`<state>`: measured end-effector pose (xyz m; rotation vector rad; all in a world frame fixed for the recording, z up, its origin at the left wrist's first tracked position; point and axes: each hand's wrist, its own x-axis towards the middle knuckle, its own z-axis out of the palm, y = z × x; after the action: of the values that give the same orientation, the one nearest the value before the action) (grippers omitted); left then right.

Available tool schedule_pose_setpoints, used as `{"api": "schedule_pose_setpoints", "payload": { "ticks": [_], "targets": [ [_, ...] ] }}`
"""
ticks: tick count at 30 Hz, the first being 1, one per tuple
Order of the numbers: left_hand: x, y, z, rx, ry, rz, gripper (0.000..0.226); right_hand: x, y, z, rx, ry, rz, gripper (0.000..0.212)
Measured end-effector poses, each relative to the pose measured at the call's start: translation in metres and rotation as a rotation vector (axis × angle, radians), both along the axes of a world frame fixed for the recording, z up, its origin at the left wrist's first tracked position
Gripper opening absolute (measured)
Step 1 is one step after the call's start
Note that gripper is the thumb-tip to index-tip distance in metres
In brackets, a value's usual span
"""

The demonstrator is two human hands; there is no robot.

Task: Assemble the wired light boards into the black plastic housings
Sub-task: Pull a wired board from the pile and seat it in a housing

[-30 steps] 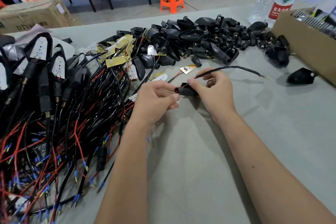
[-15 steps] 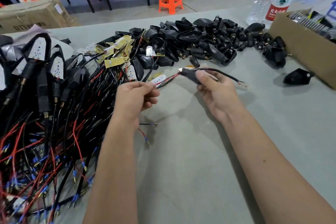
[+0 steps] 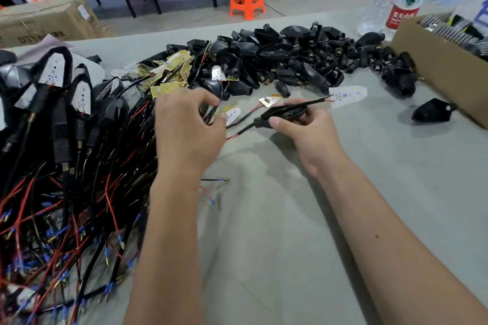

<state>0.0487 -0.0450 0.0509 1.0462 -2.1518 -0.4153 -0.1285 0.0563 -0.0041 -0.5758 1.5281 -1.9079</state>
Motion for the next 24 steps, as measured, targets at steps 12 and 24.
{"api": "schedule_pose_setpoints", "payload": {
  "ticks": [12,24],
  "targets": [
    [-0.031,0.014,-0.041,0.304,0.158,-0.212,0.049,-0.004,-0.006,0.006,-0.117,-0.449,0.033,0.065],
    [-0.031,0.018,-0.043,0.212,0.031,-0.17,0.054,-0.014,0.005,0.002,-0.007,0.017,-0.198,0.005]
  ]
}}
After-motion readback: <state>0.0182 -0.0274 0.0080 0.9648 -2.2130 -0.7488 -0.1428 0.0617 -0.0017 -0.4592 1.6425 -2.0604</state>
